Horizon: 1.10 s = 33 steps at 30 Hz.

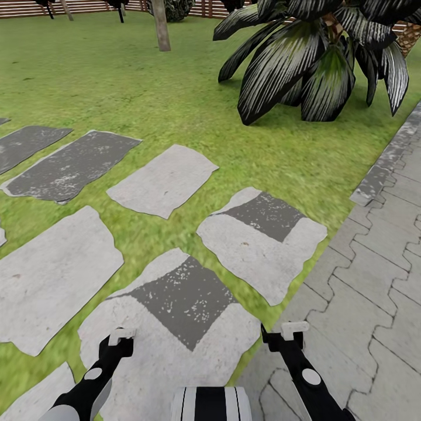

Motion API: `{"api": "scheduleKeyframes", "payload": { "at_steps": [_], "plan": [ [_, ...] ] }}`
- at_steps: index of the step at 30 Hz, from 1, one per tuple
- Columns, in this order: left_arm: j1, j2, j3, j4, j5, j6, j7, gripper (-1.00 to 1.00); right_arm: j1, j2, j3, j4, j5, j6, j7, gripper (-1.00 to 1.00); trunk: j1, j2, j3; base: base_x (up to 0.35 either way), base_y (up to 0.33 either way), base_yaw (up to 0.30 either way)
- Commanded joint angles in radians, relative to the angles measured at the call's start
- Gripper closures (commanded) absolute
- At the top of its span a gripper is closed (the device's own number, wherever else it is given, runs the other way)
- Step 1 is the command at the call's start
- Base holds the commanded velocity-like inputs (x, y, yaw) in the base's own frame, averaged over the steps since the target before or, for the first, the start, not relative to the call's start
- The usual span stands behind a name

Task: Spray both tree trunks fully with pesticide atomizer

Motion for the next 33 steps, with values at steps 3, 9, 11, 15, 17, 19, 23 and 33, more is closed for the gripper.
{"api": "scheduleKeyframes", "payload": {
  "at_steps": [3, 9, 11, 15, 17, 19, 23, 33],
  "plan": [
    [0.0, 0.0, 0.0, -0.001, 0.0, 0.0, 0.0, 1.0, 0.0, 0.0, 0.0, 0.0, 0.0, 0.0, 0.0, -1.0, 0.0, 0.0, 0.0, 0.0, 0.0, 0.0],
    [0.0, 0.0, -0.001, -0.001, 0.0, 0.0, -0.001, 1.0, 0.0, 0.0, 0.0, 0.0, 0.0, 0.0, 0.0, -1.0, 0.0, 0.0, 0.004, 0.0, 0.0, 0.0],
    [0.0, 0.0, -0.002, 0.0, -0.001, 0.0, -0.001, 1.0, 0.0, 0.0, 0.0, -0.001, 0.0, 0.0, 0.0, -1.0, -0.001, 0.001, 0.012, 0.0, 0.0, 0.0],
    [0.0, 0.0, -0.003, 0.0, -0.001, 0.0, -0.001, 1.0, 0.0, 0.0, 0.0, -0.001, 0.0, 0.0, 0.0, -1.0, -0.003, 0.002, 0.027, 0.0, 0.0, 0.0],
    [0.0, 0.0, -0.003, 0.0, -0.001, 0.0, -0.001, 1.0, 0.0, 0.0, 0.0, -0.001, 0.0, 0.0, 0.0, -1.0, -0.004, 0.002, 0.035, 0.0, 0.0, 0.0],
    [0.0, 0.0, -0.003, 0.001, -0.001, 0.0, -0.001, 1.0, 0.0, 0.0, 0.0, -0.002, 0.0, 0.0, 0.0, -1.0, -0.005, 0.003, 0.043, 0.0, 0.0, 0.0],
    [0.0, 0.0, -0.003, 0.001, -0.001, 0.0, -0.001, 1.0, 0.0, 0.0, 0.0, -0.001, 0.0, 0.0, 0.0, -1.0, -0.007, 0.003, 0.058, 0.0, 0.0, 0.0],
    [0.0, 0.0, -0.002, 0.002, -0.001, 0.001, -0.001, 1.0, 0.0, 0.0, 0.0, -0.002, 0.0, -0.001, 0.0, -1.0, -0.011, 0.006, 0.097, 0.0, 0.0, 0.0]
  ]
}}
